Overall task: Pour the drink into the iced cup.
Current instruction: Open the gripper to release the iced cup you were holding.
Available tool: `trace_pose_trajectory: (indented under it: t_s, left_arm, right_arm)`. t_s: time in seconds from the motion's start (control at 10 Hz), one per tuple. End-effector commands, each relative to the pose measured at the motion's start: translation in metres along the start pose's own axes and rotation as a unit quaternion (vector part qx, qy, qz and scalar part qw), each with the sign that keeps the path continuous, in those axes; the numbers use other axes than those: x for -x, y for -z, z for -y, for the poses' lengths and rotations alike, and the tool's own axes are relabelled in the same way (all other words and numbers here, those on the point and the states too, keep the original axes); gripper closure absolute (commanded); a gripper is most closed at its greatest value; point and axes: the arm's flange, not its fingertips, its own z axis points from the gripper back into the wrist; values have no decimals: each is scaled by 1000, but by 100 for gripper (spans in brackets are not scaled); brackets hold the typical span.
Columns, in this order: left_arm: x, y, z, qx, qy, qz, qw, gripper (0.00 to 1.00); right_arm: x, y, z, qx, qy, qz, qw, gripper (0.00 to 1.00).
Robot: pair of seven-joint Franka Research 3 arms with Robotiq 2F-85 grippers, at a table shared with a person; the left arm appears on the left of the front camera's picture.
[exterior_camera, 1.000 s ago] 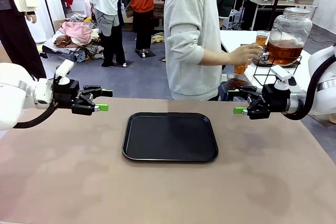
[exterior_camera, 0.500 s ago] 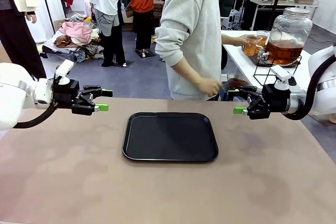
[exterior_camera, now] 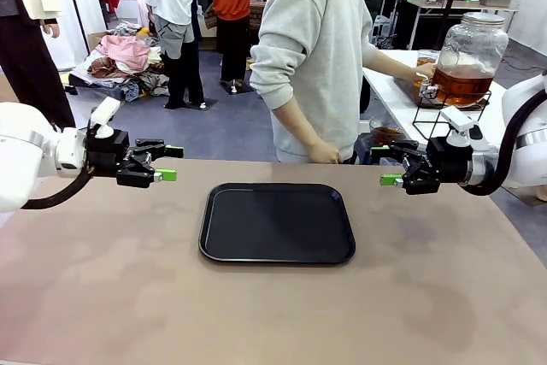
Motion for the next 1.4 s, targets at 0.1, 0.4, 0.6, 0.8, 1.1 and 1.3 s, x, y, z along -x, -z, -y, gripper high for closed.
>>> trace_pose_trajectory:
  t_s: [0.1,0.4,0.6,0.8,1.1,1.3]
  left_arm:
    - [-2,1,0,2,0,2,1000,0]
    - [-2,1,0,2,0,2,1000,0]
    - [-2,1,0,2,0,2,1000,0]
    - [-2,1,0,2,0,2,1000,0]
    - [-2,1,0,2,0,2,1000,0]
    - [-2,1,0,2,0,2,1000,0]
  right_arm:
    - [-3,1,3,-1,2,-3,1000,0]
    - [-3,1,3,-1,2,-3,1000,0]
    - [-3,1,3,-1,2,-3,1000,0]
    - [-3,1,3,-1,2,-3,1000,0]
    - [-3,1,3,-1,2,-3,1000,0]
    - [-3,1,3,-1,2,-3,1000,0]
